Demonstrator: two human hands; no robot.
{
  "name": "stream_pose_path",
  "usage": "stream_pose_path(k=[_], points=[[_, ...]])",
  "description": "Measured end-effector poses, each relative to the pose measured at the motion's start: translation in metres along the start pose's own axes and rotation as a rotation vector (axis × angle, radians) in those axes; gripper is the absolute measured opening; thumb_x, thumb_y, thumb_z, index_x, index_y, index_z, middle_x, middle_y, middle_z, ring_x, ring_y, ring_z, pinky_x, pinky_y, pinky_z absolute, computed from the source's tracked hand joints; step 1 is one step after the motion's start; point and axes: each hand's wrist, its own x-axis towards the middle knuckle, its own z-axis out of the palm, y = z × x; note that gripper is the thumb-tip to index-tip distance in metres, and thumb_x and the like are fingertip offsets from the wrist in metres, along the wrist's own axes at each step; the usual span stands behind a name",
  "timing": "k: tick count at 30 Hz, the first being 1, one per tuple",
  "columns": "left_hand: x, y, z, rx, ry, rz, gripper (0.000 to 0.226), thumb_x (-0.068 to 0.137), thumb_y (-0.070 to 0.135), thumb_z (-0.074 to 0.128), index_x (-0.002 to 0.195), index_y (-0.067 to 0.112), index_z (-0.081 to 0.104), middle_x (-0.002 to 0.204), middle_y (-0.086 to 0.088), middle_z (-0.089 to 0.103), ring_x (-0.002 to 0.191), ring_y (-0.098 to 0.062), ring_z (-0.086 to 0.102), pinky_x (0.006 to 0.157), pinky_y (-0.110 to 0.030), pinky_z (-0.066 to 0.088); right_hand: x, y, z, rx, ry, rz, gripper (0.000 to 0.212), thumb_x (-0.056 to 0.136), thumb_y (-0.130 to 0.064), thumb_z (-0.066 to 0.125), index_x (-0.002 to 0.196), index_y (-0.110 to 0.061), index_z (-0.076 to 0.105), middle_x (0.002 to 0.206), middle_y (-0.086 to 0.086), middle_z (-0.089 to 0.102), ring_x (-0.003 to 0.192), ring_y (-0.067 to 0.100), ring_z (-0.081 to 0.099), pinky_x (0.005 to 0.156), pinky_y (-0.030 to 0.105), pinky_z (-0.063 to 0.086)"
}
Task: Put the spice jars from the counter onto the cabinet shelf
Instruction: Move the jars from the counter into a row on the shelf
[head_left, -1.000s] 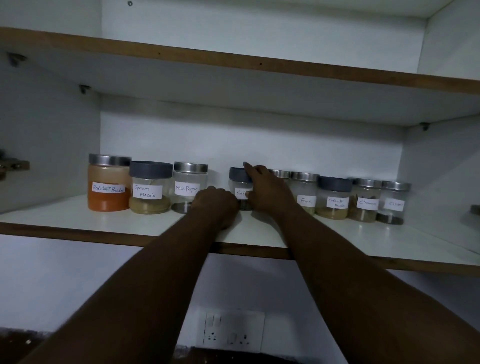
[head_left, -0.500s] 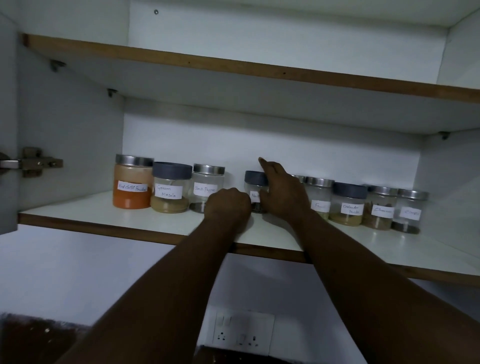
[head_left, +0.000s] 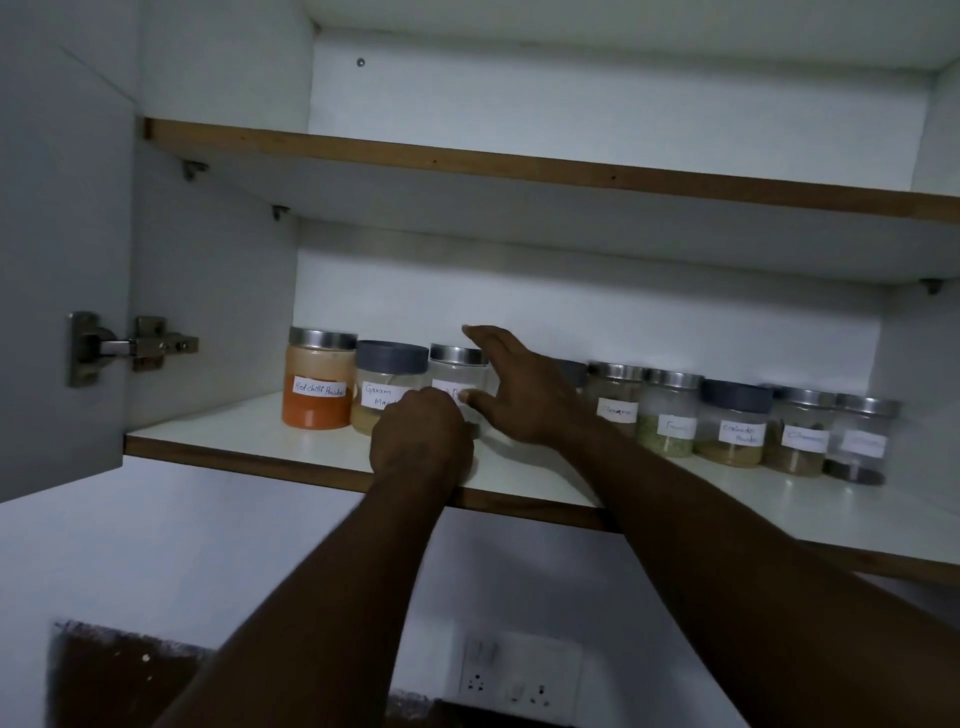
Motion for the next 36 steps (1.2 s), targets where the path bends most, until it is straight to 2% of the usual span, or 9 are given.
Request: stream_pose_path(k=[2, 6, 14, 18, 25, 31, 33, 34, 36], points=[[0.001, -0.003, 0.003, 0.043, 0.028, 0.044, 0.035, 0.093, 0.031, 0.068, 0.12, 0.009, 0.067, 0.114, -0.009, 0.071, 0.104, -0.024, 0.066, 0.089, -0.036, 0.053, 0.008, -0.009, 0.011, 0.034, -0.022, 0.009, 0.079, 0.092, -0.043, 0.071, 0.158, -0.022, 0.033, 0.161, 0.001, 0.037, 0.134, 0.025, 0.052, 0.11, 0.041, 0.046], [0.008, -0.006, 0.004, 0.087, -0.012, 0.105, 0.031, 0.093, 0.034, 0.067, 0.116, 0.013, 0.067, 0.11, -0.005, 0.071, 0.101, -0.023, 0.066, 0.085, -0.037, 0.054, 0.01, -0.01, 0.016, 0.017, 0.026, 0.053, 0.072, 0.09, -0.041, 0.073, 0.151, -0.02, 0.043, 0.152, 0.001, 0.046, 0.124, 0.026, 0.058, 0.101, 0.043, 0.051], [0.036, -0.001, 0.014, 0.188, -0.243, 0.274, 0.043, 0.099, 0.035, 0.053, 0.138, 0.017, 0.055, 0.126, -0.006, 0.066, 0.112, -0.025, 0.063, 0.093, -0.038, 0.051, 0.001, 0.015, 0.009, -0.001, -0.02, 0.213, 0.069, 0.094, -0.02, 0.07, 0.155, -0.018, 0.037, 0.16, 0.004, 0.037, 0.133, 0.03, 0.051, 0.107, 0.042, 0.046], [0.047, 0.005, 0.018, 0.219, -0.298, 0.271, 0.044, 0.097, 0.036, 0.053, 0.136, 0.016, 0.055, 0.121, -0.007, 0.066, 0.108, -0.025, 0.063, 0.096, -0.041, 0.052, 0.005, 0.021, 0.013, -0.097, -0.097, 0.247, 0.088, 0.087, -0.011, 0.075, 0.16, -0.018, 0.027, 0.165, 0.007, 0.025, 0.132, 0.034, 0.052, 0.103, 0.045, 0.05], [0.055, 0.007, 0.024, 0.252, -0.323, 0.266, 0.051, 0.096, 0.039, 0.054, 0.141, 0.017, 0.05, 0.123, -0.009, 0.065, 0.111, -0.028, 0.062, 0.099, -0.044, 0.05, 0.008, 0.022, 0.021, -0.325, -0.154, 0.266, 0.114, 0.083, -0.028, 0.082, 0.165, -0.024, 0.003, 0.17, 0.011, 0.011, 0.139, 0.036, 0.047, 0.105, 0.045, 0.049], [0.061, 0.006, 0.029, 0.244, -0.298, 0.273, 0.053, 0.096, 0.04, 0.056, 0.141, 0.016, 0.049, 0.12, -0.008, 0.066, 0.109, -0.028, 0.063, 0.095, -0.042, 0.051, 0.007, 0.02, 0.025, -0.342, -0.143, 0.28, 0.122, 0.082, -0.042, 0.083, 0.164, -0.028, -0.007, 0.172, 0.009, 0.0, 0.137, 0.035, 0.05, 0.1, 0.043, 0.051], [0.06, 0.005, 0.031, 0.227, -0.247, 0.28, 0.046, 0.095, 0.039, 0.058, 0.135, 0.016, 0.055, 0.112, -0.006, 0.068, 0.103, -0.026, 0.064, 0.089, -0.04, 0.051, 0.009, 0.017, 0.021, -0.285, -0.124, 0.27, 0.121, 0.083, -0.041, 0.081, 0.163, -0.029, -0.009, 0.172, 0.009, -0.003, 0.124, 0.031, 0.058, 0.091, 0.04, 0.056], [0.058, 0.005, 0.031, 0.214, -0.223, 0.282, 0.042, 0.095, 0.039, 0.059, 0.13, 0.016, 0.058, 0.107, -0.005, 0.068, 0.1, -0.025, 0.065, 0.087, -0.039, 0.052, 0.009, 0.016, 0.018, -0.273, -0.087, 0.251, 0.12, 0.084, -0.036, 0.081, 0.164, -0.029, -0.009, 0.172, 0.009, -0.002, 0.104, 0.025, 0.064, 0.077, 0.035, 0.058], [0.054, 0.003, 0.03, 0.182, -0.177, 0.294, 0.034, 0.094, 0.034, 0.061, 0.121, 0.014, 0.064, 0.095, -0.004, 0.065, 0.092, -0.023, 0.064, 0.082, -0.037, 0.051, 0.009, 0.013, 0.014, -0.291, 0.017, 0.211, 0.113, 0.084, -0.022, 0.076, 0.164, -0.026, -0.004, 0.172, 0.009, 0.008, 0.068, 0.011, 0.053, 0.055, 0.025, 0.046]])
